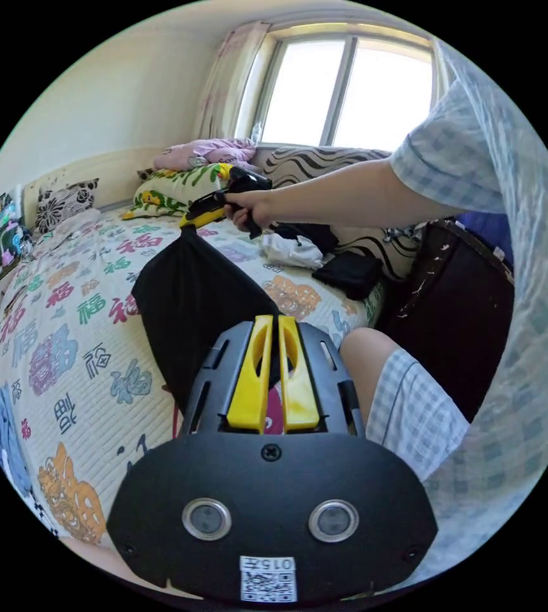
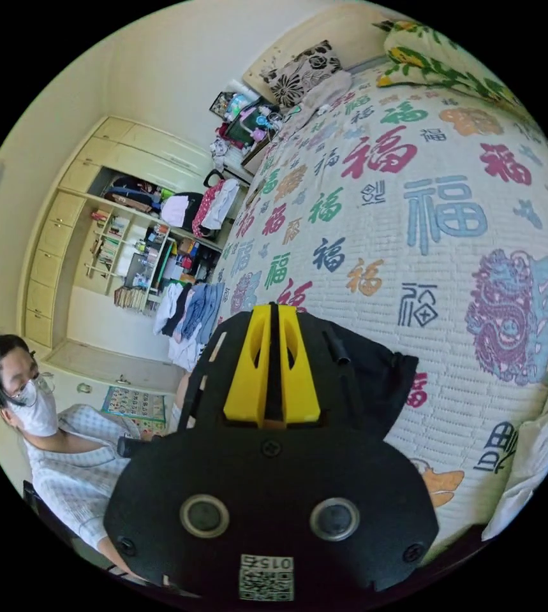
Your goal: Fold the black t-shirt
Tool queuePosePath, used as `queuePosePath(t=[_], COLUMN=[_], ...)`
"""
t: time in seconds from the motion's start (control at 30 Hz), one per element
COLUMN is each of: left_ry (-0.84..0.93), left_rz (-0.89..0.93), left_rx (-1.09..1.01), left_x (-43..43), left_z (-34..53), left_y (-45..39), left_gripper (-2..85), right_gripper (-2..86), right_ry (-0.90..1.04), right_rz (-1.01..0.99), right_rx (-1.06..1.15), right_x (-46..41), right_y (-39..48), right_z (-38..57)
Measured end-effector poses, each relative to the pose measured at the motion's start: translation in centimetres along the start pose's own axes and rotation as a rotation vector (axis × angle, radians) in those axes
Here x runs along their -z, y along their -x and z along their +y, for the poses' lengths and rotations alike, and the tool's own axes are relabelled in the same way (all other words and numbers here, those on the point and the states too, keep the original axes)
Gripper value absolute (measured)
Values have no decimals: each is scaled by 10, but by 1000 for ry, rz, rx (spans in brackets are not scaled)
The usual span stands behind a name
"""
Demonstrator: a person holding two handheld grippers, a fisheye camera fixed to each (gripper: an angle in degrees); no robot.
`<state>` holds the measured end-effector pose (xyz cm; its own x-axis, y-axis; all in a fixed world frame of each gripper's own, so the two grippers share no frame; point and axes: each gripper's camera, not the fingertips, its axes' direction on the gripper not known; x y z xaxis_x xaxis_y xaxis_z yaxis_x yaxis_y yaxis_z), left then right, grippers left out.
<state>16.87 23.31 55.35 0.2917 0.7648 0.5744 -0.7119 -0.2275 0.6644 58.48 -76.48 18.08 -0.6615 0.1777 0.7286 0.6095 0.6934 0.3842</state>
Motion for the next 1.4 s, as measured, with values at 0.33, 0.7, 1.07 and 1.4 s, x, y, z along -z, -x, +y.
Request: queuePosePath(t=[0.33,0.7,1.07,1.4], left_ry=[261,149,367,139], left_rz=[38,136,292,-176], left_rx=[-94,50,-8,11], left_x=[-171,-162,-273,-242], left_z=[-61,-105,-112,-163], left_y=[-72,-35,-38,146], left_gripper=[-4,-1,94,45], right_gripper=[12,10,114,109], right_ry=[-82,-1,-162,-127], right_rz=[-76,49,42,248], right_rx=[-179,-20,-330,-191], right_x=[64,120,191,190], right_y=[-147,-115,-192,-145], right_z=[64,61,145,181])
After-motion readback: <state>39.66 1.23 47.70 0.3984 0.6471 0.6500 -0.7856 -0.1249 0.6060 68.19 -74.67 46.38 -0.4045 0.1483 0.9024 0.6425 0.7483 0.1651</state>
